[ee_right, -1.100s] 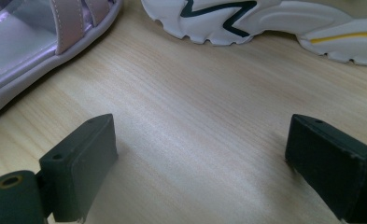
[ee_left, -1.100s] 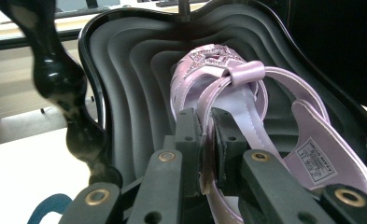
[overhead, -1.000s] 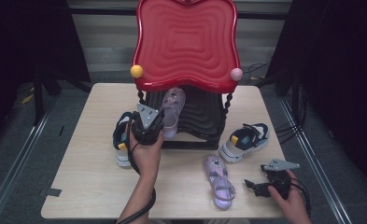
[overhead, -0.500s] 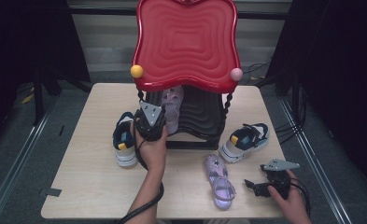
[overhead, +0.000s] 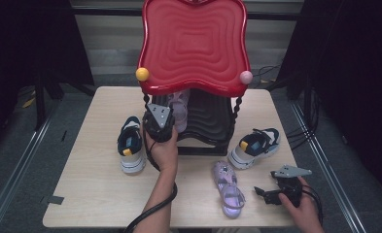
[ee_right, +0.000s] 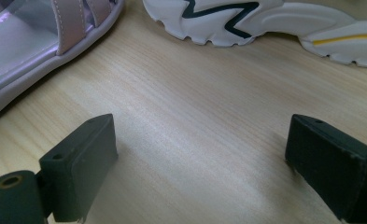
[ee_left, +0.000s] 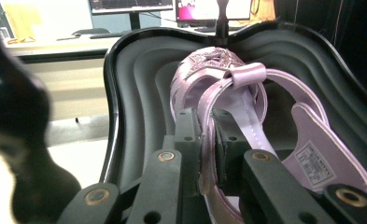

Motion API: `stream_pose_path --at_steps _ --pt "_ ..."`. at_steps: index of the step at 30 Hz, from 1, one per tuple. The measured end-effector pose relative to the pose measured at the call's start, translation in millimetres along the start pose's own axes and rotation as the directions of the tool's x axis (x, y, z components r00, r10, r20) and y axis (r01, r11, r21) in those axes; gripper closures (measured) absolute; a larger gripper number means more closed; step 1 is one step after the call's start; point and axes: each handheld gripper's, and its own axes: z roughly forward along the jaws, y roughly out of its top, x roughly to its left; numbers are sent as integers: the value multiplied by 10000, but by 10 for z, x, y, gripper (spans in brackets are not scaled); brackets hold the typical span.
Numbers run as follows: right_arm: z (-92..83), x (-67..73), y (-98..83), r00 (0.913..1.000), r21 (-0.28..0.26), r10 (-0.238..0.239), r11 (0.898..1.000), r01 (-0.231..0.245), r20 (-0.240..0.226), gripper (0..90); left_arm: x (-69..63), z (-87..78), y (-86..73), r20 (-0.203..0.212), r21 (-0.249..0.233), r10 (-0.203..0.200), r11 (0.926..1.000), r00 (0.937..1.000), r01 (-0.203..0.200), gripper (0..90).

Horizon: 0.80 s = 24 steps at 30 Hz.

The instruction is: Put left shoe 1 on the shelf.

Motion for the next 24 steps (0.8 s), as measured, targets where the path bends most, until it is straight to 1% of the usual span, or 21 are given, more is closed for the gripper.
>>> stream_pose_path --at_steps 1,3,4,7,8,10,12,17,20,21,23,24 --pt "0 0 0 10000 -1 1 10000 -1 0 82 -6 21 -27 -99 19 -13 10000 9999 13 816" --pt "0 0 0 10000 -1 3 10000 -3 0 82 -8 29 -49 -127 36 -36 10000 9999 37 813" --pt "0 0 0 10000 -2 6 10000 -6 -2 82 -13 32 -92 -153 23 -50 10000 9999 50 809" --pt "0 0 0 10000 1 -7 10000 7 -3 82 -14 24 -130 -84 11 -4 10000 10000 4 799" --pt "0 0 0 10000 1 -13 10000 13 -4 82 -13 22 -131 -44 -22 -84 10000 10000 83 796" --pt "0 0 0 10000 5 -13 10000 13 -3 83 -9 19 -118 -6 49 -17 10000 10000 17 792" --pt "0 -1 0 10000 3 -19 10000 19 -3 82 -11 20 -114 33 44 -76 10000 10000 76 786" --pt "0 0 0 10000 -1 -15 10000 15 0 83 -25 27 -104 47 48 15 10000 10000 -16 770" --pt "0 0 0 10000 -5 -18 10000 18 0 83 -16 30 -93 19 33 -151 9999 9999 151 785" --pt "0 0 0 10000 -5 -18 10000 18 0 83 -16 30 -93 19 33 -151 9999 9999 151 790" --pt "0 1 0 10000 -2 -9 10000 9 0 83 -39 18 -79 -91 -246 -138 9996 9999 136 802" --pt "0 0 0 10000 -8 -10 10000 10 2 83 -41 12 -72 -68 -320 -221 9992 9997 219 804"
